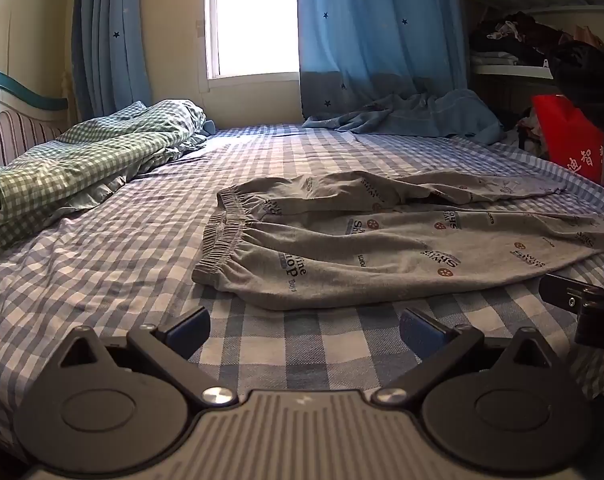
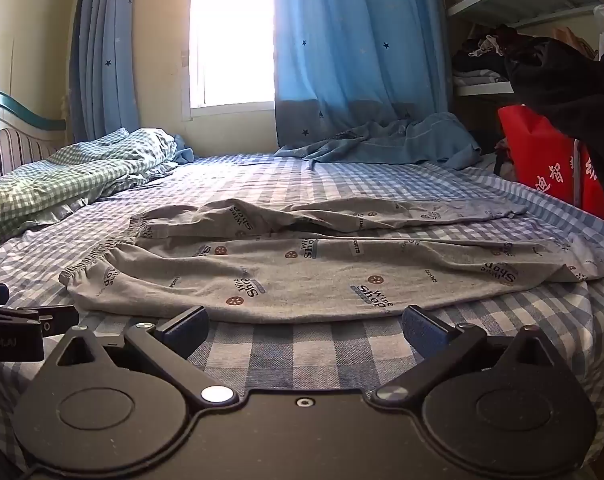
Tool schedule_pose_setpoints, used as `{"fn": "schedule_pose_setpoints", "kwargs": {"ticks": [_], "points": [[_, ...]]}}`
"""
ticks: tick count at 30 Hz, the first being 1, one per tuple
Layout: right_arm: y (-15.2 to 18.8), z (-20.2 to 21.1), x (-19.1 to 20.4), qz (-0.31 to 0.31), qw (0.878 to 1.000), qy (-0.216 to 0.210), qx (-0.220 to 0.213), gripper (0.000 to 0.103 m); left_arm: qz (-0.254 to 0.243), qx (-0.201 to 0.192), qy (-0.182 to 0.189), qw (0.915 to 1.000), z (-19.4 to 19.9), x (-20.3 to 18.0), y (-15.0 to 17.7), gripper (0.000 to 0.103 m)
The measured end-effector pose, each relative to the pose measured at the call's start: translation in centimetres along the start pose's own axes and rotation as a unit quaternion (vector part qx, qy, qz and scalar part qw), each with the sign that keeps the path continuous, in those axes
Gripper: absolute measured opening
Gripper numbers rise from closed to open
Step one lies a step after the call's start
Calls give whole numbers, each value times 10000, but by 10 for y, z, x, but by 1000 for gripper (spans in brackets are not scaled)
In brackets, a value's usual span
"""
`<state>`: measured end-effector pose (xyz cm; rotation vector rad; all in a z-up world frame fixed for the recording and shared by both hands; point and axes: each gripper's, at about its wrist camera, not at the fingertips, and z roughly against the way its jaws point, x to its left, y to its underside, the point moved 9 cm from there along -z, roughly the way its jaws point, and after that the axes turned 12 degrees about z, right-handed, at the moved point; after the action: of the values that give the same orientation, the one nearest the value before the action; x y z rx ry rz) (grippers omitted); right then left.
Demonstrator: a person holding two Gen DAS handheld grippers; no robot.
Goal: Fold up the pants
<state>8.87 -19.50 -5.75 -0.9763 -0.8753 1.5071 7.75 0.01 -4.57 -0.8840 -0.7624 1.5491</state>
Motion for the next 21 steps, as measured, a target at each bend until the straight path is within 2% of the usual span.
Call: {"fn": "schedule_pose_setpoints", "kwargs": {"ticks": [21], "points": [[0,0,1,-20,10000,-32,56,102,-5,23,-20,10000,-2,1,0,103]]}}
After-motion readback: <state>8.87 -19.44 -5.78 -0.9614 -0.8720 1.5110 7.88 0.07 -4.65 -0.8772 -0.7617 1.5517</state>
